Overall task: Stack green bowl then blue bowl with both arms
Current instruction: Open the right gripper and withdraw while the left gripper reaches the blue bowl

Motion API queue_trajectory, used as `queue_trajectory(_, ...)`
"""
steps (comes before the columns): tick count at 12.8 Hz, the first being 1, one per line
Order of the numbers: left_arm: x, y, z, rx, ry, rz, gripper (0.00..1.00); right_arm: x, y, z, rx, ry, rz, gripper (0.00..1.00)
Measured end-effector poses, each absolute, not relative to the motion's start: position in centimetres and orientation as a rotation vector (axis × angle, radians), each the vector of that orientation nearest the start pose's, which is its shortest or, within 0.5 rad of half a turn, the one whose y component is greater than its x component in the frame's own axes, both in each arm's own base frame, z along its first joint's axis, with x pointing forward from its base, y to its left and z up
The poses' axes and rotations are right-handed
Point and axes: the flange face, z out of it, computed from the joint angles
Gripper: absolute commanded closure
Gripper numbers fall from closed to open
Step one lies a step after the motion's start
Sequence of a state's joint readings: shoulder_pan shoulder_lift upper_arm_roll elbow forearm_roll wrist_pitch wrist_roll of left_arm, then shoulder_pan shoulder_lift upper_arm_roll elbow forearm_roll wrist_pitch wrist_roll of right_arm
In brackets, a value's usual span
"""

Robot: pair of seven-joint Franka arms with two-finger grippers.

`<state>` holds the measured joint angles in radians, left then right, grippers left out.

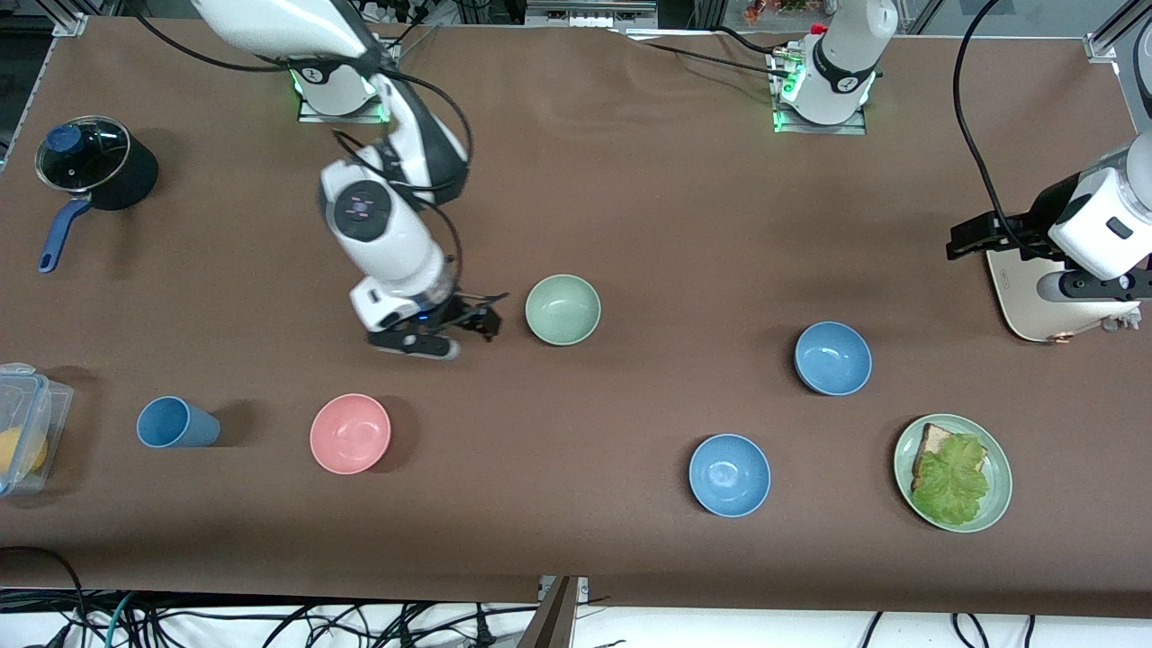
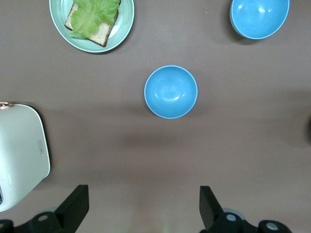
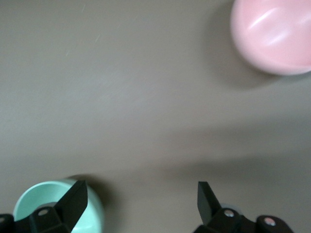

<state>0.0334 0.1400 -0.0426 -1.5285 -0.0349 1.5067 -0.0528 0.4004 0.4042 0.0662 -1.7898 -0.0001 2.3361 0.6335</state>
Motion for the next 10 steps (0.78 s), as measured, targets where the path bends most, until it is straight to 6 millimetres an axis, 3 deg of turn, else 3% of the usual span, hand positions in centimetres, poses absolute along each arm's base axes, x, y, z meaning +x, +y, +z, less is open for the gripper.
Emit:
queue_trajectory(4,59.4,-1.4,53.4,-3.214,-0.004,0.331,0.0,59.4,20.4,43.8,-3.103,0.275,-0.129,0.0)
queue_trajectory(7,60.3,-2.2,48.6,-3.209,0.195,0.46,0.0,58.2,12.5,49.7,-3.094,0.207,-0.06,0.0)
queue_trajectory(10,61.3,-1.0,43.1,-3.21,0.176,0.496,0.0,56.2,7.9,53.6,-3.081,0.173,-0.019,0.0)
